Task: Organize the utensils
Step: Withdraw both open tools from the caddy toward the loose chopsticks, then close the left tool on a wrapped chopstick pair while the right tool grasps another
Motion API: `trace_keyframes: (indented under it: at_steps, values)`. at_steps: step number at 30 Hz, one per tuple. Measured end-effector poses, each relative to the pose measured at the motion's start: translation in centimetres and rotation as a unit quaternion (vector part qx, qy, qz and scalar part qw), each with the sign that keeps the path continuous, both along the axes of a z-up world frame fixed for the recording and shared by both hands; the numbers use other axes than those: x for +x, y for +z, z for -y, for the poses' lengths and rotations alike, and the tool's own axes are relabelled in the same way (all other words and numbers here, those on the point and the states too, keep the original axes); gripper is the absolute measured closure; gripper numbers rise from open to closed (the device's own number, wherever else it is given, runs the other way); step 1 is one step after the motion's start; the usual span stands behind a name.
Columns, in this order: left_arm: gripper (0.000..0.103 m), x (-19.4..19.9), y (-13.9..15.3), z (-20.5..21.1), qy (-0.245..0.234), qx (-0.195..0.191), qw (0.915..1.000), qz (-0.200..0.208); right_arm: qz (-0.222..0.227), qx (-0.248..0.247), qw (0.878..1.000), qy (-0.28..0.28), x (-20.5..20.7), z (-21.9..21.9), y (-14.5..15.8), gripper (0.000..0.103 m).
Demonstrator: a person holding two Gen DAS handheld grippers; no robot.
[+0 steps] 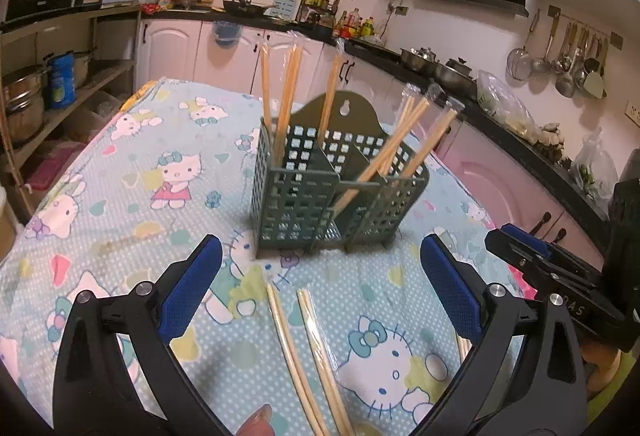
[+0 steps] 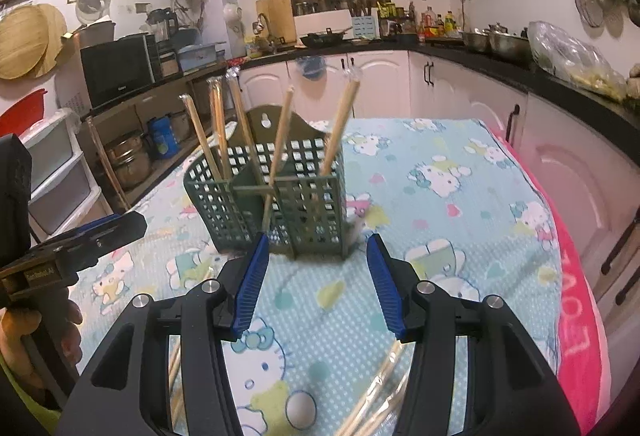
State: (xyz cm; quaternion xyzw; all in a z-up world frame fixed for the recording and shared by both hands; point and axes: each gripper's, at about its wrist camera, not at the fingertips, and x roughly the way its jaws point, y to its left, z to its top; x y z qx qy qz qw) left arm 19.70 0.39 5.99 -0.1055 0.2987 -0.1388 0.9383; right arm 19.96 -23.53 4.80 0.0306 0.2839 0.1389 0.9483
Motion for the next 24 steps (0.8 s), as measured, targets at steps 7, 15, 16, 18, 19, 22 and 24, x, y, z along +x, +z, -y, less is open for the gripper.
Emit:
trace_keyframes:
  at_steps: [7, 15, 16, 18, 19, 22, 24]
  values:
    - [0.012, -0.7, -1.4, 1.6, -0.021, 0.006, 0.9996, -0.02, -0.018, -0.004, 1.0, -0.008, -1.2, 1.1, -1.6, 0.054]
    - [0.012, -1.5, -3.1, 2.7, -0.038, 0.011, 0.9982, -0.044, -0.043, -0.006, 0.999, -0.015, -2.4, 2.2, -3.4, 0.054]
    - [0.012, -1.5, -3.3, 2.9, -0.04, 0.013, 0.998, -0.047, -0.044, -0.006, 0.999, -0.016, -2.5, 2.3, -3.6, 0.054]
    - [0.012, -1.7, -3.8, 3.2, -0.045, 0.015, 0.9974, -0.054, -0.049, -0.007, 0.999, -0.017, -2.7, 2.6, -4.0, 0.054]
    - [0.012, -1.7, -3.9, 3.4, -0.048, 0.016, 0.9971, -0.057, -0.052, -0.006, 0.998, -0.017, -2.7, 2.7, -4.2, 0.054]
    - [0.018, -1.8, -4.5, 3.9, -0.058, 0.018, 0.9959, -0.067, -0.061, -0.006, 0.998, -0.02, -2.8, 3.0, -4.7, 0.054]
    - [0.02, -1.8, -4.9, 4.2, -0.064, 0.018, 0.9949, -0.076, -0.067, -0.004, 0.997, -0.022, -2.7, 3.3, -5.0, 0.054]
